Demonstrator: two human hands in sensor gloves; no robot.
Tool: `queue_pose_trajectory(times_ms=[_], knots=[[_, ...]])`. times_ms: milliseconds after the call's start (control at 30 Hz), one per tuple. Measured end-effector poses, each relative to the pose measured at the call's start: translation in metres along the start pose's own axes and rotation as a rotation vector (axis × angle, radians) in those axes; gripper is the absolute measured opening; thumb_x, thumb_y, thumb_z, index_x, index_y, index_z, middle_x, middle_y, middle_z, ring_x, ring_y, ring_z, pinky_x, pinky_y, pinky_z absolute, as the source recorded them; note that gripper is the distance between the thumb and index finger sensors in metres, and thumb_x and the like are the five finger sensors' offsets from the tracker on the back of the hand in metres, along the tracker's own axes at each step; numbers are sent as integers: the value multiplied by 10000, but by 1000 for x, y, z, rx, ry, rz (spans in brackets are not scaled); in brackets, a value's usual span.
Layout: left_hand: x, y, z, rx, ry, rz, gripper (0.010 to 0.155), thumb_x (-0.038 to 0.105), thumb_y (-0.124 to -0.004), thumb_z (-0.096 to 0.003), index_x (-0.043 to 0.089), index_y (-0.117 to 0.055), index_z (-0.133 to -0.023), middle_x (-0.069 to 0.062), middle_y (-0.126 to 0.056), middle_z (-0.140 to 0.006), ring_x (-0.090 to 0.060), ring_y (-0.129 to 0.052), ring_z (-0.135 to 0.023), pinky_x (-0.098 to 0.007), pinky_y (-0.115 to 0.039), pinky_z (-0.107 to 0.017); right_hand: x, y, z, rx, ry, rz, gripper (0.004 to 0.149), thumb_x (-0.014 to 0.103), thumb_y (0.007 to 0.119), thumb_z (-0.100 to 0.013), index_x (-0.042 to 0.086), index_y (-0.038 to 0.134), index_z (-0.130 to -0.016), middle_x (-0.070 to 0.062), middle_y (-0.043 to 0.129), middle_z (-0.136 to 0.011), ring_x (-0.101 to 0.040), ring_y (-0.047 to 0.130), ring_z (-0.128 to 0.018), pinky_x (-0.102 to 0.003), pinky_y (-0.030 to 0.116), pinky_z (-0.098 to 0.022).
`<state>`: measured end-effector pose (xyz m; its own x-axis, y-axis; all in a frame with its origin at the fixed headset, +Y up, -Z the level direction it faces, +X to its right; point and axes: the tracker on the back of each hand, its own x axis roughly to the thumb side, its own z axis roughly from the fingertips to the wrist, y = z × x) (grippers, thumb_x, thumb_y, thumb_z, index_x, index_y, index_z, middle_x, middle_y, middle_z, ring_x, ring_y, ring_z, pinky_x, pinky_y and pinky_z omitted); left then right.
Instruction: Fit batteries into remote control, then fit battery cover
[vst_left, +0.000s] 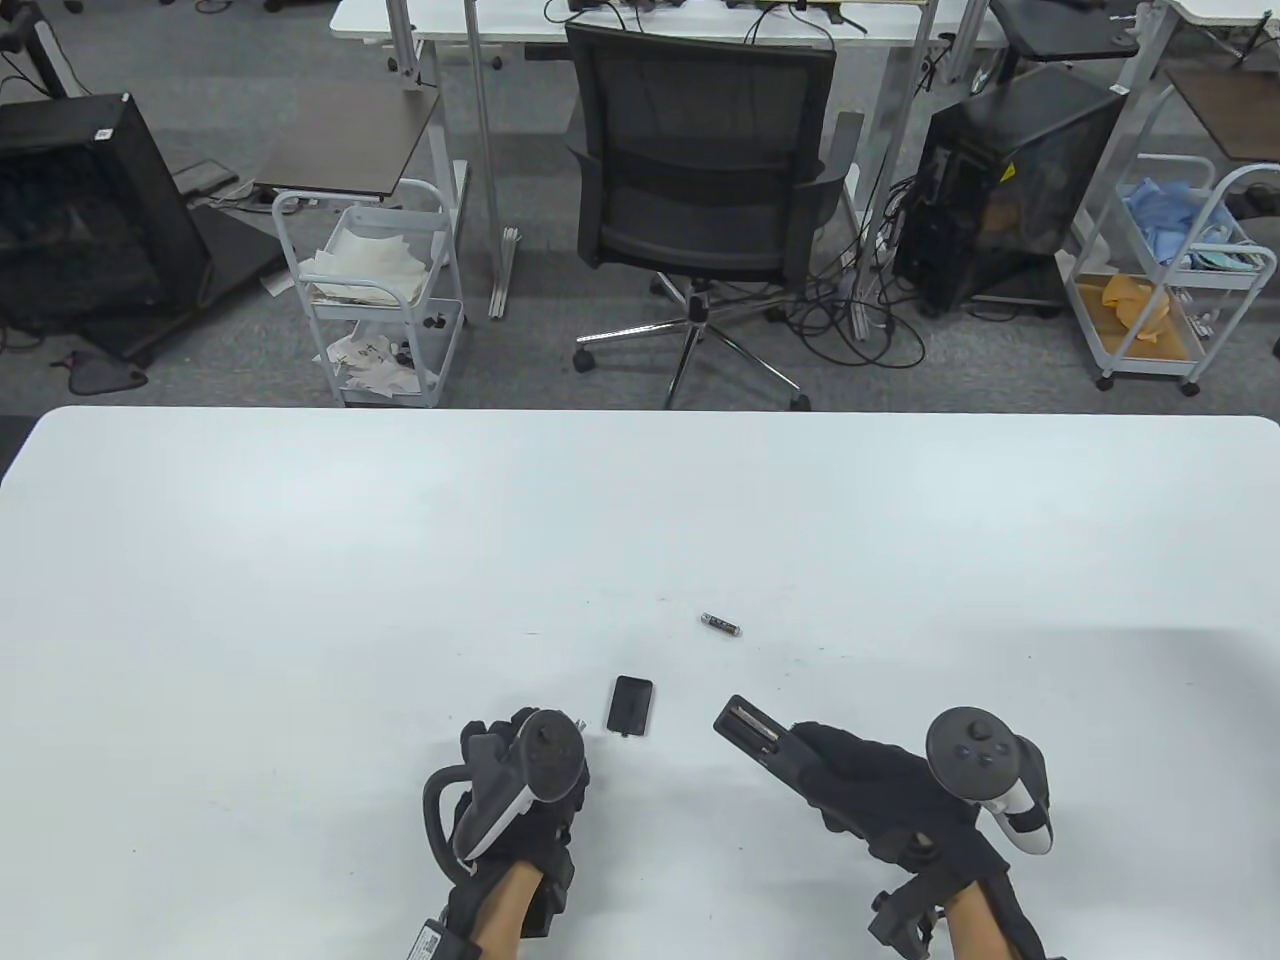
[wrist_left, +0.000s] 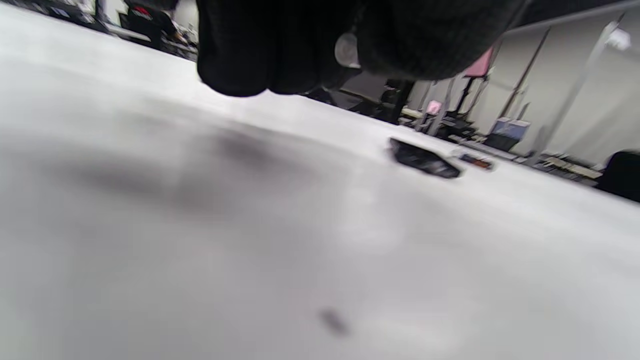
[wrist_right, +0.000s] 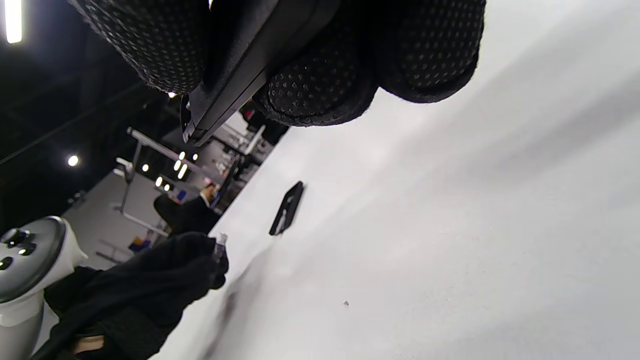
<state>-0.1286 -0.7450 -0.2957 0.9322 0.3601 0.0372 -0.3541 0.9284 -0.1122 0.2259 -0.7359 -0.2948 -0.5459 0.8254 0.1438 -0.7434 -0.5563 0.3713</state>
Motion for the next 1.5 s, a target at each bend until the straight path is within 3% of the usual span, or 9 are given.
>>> queue_pose_trajectory(times_ms=[167,300,467,800,1000,1267,1500], knots=[[7,5,10,20,-206,217,494,361,-714,-548,143,-663,-989,-144,-686,-1033,-331,-746,-890,-678,-421,-775,2,5,-1,37,-8,-2,602,435,811,-511,155,694,-1031,-73,965,-746,-141,980,-451,-367,850,-450],[22,1,14,-16,-478,485,484,336,-714,-572,172,-638,-1021,-114,-613,-1098,-339,-649,-986,-683,-354,-795,4,12,-4,113,-20,-16,601,434,810,-513,154,694,-1032,-74,965,-745,-141,979,-451,-367,849,-451],[40,-1,22,-21,-586,479,472,328,-708,-586,217,-621,-1036,-68,-568,-1138,-323,-592,-1042,-670,-349,-807,7,21,-7,171,-23,17,600,436,807,-515,158,691,-1034,-71,964,-747,-138,979,-452,-365,850,-452],[53,-8,24,-98,-653,346,459,322,-700,-605,250,-603,-1047,-45,-501,-1173,-327,-506,-1092,-657,-317,-821,11,37,-12,334,-39,-22,597,432,804,-521,146,694,-1033,-73,967,-740,-137,979,-442,-361,851,-444],[61,-10,26,-115,-675,243,435,300,-741,-604,272,-649,-1029,-45,-541,-1172,-312,-628,-1053,-638,-438,-809,9,41,-14,397,-41,-69,593,416,805,-527,116,701,-1027,-93,973,-721,-139,983,-418,-359,856,-425],[54,-9,23,-131,-624,295,414,255,-763,-600,247,-716,-1011,-101,-689,-1112,-352,-800,-936,-613,-611,-733,3,40,-17,417,-17,-137,586,407,799,-534,98,705,-1023,-106,980,-708,-140,989,-402,-356,862,-409],[52,-13,20,-190,-601,358,469,307,-706,-618,221,-641,-1074,-144,-647,-1129,-354,-819,-904,-611,-623,-718,-2,41,-18,426,31,-202,584,406,793,-544,82,707,-1022,-121,981,-701,-142,991,-391,-357,866,-393]])
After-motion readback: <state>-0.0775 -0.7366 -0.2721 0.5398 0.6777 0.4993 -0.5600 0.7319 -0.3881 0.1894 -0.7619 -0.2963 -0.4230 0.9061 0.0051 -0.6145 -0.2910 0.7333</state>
